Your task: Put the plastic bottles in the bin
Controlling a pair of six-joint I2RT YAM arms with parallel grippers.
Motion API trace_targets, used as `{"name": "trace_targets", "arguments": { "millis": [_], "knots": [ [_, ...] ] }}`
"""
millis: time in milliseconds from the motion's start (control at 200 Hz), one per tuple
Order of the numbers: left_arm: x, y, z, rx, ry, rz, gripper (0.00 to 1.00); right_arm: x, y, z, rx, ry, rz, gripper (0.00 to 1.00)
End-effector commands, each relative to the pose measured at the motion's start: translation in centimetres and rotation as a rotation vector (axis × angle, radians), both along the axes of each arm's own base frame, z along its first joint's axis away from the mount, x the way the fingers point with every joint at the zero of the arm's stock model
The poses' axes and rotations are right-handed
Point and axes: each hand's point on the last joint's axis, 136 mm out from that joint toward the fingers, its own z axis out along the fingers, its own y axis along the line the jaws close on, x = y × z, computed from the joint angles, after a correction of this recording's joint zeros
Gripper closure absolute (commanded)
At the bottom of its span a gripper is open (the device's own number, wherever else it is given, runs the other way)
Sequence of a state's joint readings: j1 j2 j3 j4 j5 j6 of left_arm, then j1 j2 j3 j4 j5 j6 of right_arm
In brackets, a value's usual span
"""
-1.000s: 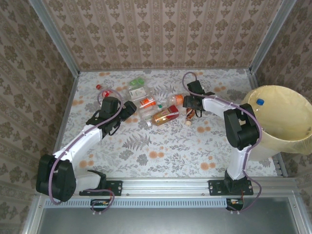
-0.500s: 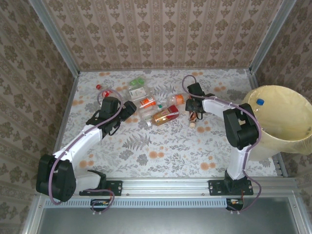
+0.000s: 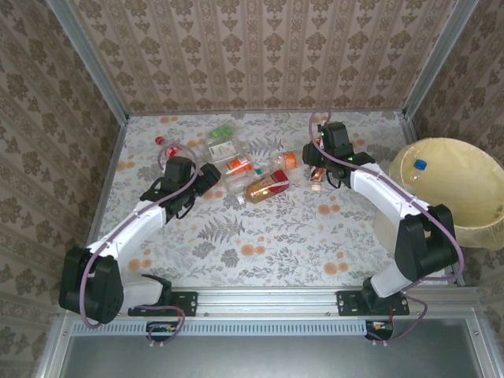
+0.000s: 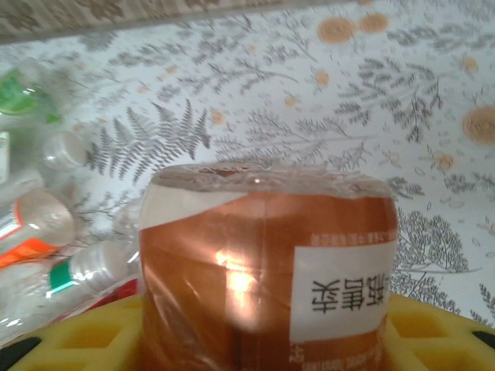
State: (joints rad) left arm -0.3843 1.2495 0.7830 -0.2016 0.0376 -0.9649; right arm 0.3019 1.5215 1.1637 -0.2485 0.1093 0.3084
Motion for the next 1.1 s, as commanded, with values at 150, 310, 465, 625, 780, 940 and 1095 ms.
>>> {"name": "trace_targets", "arguments": {
  "millis": [150, 310, 465, 625, 780, 940, 1095],
  "knots": [
    [0.3, -0.1, 0.1, -0.008, 0.011, -0.002, 0.00, -2.4, 0.6, 8.7, 0.025, -0.212, 0.110, 0.53],
    [0.3, -0.1, 0.1, -0.007, 0.011, -0.001, 0.00, -4.6, 0.4, 13.2, 0.014, -0.310, 0.161, 0.54],
    [0.5, -0.3, 0.1, -0.008, 0.013, -0.009, 0.00, -6.6, -1.0, 16.9, -0.035, -0.384, 0.141, 0.54],
    [0.7, -0.5, 0.0, -0.013, 0.020, -0.016, 0.00, -8.6, -2.6, 20.0, -0.067, -0.460, 0.107, 0.54],
    [0.8, -0.7, -0.3, -0.013, 0.027, -0.022, 0.00, -10.1, -5.3, 21.8, -0.120, -0.502, 0.013, 0.55],
    [1.0, -0.8, -0.3, -0.020, 0.027, -0.022, 0.00, -11.7, -9.4, 23.1, -0.183, -0.521, -0.170, 0.56],
    [1.0, -0.8, -0.3, -0.016, 0.028, -0.021, 0.00, -14.3, -14.3, 24.5, -0.253, -0.520, -0.392, 0.59]
  ]
}}
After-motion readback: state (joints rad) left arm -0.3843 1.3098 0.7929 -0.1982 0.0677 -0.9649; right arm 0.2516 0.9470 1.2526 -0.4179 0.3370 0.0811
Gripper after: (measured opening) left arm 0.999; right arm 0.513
